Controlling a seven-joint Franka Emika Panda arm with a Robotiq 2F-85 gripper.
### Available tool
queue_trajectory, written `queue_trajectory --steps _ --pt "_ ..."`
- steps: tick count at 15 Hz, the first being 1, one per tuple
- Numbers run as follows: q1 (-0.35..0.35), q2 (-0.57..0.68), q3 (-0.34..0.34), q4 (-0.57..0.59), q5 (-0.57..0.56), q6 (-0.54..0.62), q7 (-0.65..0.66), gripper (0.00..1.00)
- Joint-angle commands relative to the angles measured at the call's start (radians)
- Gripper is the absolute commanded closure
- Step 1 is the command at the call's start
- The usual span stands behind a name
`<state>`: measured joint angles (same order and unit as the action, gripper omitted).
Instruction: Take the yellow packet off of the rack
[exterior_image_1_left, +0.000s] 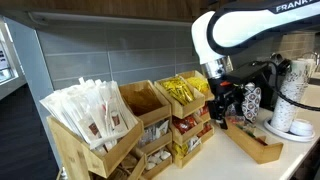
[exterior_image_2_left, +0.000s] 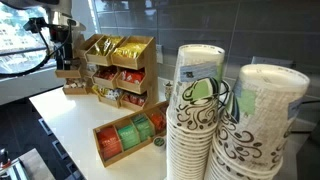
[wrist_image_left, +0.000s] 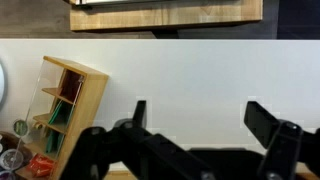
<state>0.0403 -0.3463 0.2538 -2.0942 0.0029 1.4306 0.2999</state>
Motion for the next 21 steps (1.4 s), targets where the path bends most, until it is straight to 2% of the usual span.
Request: queue_trajectory --steps 1,8,9,12,17,18,21 --pt "0.025 0.003 -0.021 0.002 -0.006 -0.002 0.007 0.00" --pt "0.025 0.003 -0.021 0.002 -0.006 -0.002 0.007 0.00" --pt "0.026 -0.001 -0.008 -0.017 -0.015 0.004 0.047 0.00" --pt "0.044 -0.055 0.002 -0.092 0.001 0.074 0.080 0.00" --pt "0.079 -0.145 0.023 -0.274 0.010 0.298 0.142 0.00" --pt "0.070 -0.077 0.010 -0.178 0.005 0.224 0.117 0.00" --pt "0.078 -0.114 0.021 -0.242 0.005 0.274 0.131 0.00"
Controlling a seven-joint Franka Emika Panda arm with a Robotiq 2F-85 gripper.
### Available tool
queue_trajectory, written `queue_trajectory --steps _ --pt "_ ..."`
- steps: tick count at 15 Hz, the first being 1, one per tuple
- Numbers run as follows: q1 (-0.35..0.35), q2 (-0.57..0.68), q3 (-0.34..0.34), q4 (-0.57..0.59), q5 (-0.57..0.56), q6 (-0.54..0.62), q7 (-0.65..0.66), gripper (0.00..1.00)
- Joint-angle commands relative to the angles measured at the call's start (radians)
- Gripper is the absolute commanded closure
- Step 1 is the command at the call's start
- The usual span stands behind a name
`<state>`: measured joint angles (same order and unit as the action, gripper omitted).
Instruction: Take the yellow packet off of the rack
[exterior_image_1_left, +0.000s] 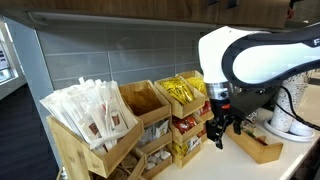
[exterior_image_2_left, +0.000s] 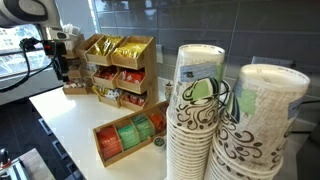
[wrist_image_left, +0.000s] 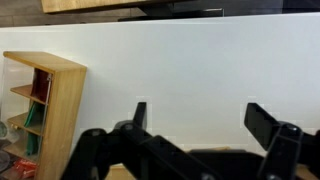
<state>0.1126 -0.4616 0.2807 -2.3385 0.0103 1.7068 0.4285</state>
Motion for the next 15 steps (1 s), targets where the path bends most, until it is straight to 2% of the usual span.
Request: queue_trajectory --steps 1,12,15 --pt "0.006 -0.004 -0.005 -0.001 -0.002 -0.002 0.002 0.00" --pt "0.006 -0.009 -0.005 -0.001 -0.002 -0.002 0.002 0.00" --pt "0.016 0.018 0.031 -0.019 0.022 0.050 0.073 0.00"
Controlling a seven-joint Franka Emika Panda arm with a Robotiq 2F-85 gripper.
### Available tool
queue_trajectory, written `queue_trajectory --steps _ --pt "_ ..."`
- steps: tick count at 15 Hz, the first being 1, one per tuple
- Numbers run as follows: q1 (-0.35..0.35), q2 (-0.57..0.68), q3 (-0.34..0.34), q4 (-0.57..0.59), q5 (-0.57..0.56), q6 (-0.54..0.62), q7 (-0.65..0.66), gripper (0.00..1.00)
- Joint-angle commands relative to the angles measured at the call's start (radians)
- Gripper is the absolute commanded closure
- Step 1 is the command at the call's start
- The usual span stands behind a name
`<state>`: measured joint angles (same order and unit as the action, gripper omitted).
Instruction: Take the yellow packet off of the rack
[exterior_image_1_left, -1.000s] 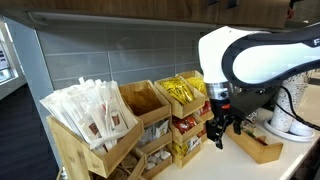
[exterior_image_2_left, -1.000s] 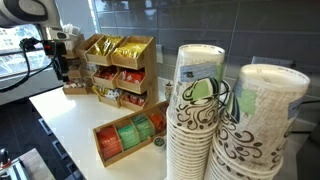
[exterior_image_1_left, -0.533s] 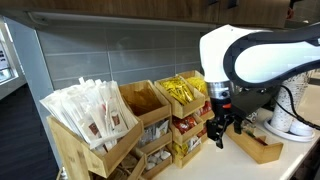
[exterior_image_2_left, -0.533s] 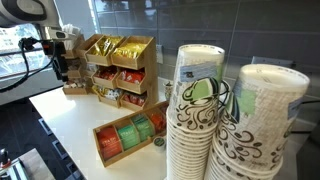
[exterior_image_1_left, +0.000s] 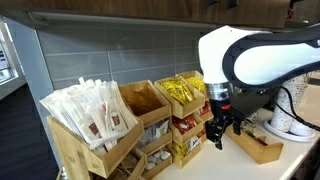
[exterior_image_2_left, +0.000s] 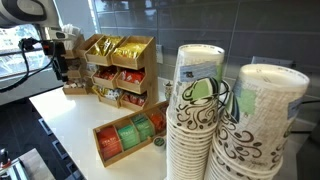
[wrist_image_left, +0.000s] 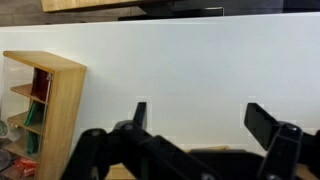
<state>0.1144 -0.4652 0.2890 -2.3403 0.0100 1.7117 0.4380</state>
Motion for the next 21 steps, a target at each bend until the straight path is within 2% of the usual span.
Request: queue_trajectory --steps 1,6,12,13,19,21 --pt "0.016 0.033 0.035 -0.021 0.029 0.065 0.094 0.00" --pt "0.033 0.107 0.095 -0.012 0.064 0.162 0.270 0.00" --pt "0.044 0.197 0.138 -0.025 0.001 0.351 0.520 0.00" --pt "0.058 0.170 0.108 -0.016 0.020 0.298 0.458 0.00" --pt "0.065 0.180 0.100 -0.013 0.018 0.307 0.466 0.00" --pt "0.062 0.188 0.097 -0.035 0.025 0.399 0.483 0.00"
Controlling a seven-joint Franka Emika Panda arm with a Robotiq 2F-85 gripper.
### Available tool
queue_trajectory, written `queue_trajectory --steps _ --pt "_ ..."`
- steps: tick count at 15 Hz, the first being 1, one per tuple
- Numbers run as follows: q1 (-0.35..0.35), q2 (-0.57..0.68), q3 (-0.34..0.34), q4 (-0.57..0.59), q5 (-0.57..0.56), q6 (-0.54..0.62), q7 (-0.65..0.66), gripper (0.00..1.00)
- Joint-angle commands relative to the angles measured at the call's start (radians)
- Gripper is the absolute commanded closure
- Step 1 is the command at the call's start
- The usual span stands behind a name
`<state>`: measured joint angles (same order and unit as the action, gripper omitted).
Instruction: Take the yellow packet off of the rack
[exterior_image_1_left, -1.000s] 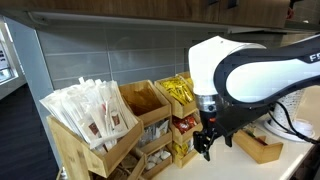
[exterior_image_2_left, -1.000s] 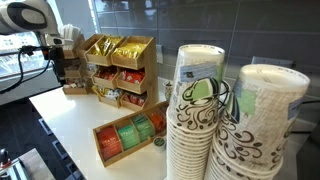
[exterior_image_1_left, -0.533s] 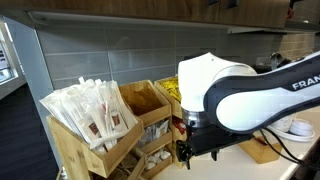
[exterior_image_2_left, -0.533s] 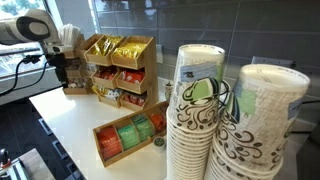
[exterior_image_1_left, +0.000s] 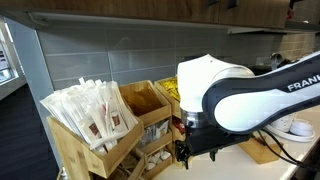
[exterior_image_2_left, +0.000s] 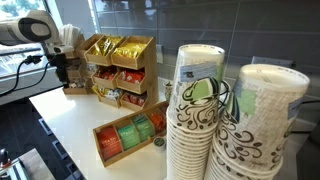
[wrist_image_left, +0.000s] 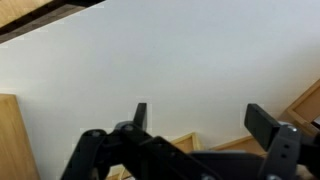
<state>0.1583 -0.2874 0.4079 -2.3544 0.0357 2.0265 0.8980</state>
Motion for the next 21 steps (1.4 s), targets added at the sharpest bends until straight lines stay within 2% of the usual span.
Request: queue_trajectory --steps 1,4,9,21 --pt "0.011 0.017 -0.019 -0.029 -0.022 0.127 0.037 0.00" --pt "0.003 0.035 -0.020 -0.057 -0.056 0.256 0.073 0.00" --pt "-0.013 0.066 -0.023 -0.101 -0.141 0.369 0.183 0.00" --pt "-0.021 0.098 -0.015 -0.116 -0.379 0.431 0.531 0.00"
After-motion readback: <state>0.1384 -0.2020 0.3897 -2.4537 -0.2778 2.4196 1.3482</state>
